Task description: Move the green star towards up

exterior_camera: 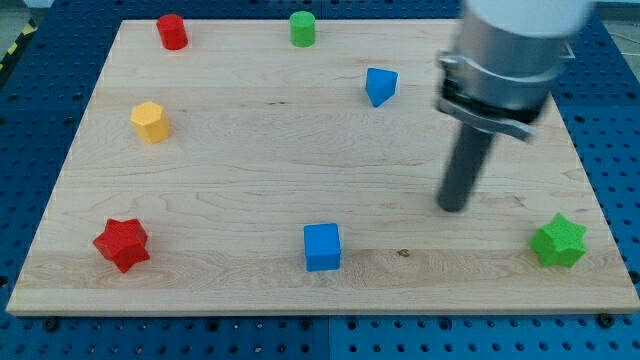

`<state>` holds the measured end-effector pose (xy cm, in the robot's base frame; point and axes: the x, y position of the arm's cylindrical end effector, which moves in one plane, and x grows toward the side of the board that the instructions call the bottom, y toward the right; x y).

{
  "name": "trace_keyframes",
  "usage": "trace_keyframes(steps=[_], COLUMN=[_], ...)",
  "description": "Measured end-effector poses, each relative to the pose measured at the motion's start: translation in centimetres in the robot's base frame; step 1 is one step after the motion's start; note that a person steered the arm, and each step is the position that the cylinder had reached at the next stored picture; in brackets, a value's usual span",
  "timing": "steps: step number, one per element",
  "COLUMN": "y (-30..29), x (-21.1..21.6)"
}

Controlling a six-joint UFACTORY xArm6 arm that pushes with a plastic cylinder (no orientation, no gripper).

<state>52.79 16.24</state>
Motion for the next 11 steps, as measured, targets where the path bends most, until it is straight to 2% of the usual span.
trace_keyframes(steps=[2,3,4,8,9,10,11], y=[4.5,9.6,11.2,5.4,8.0,12.1,11.9], x=[9.1,8.5,6.7,6.3,3.9,3.7,3.6])
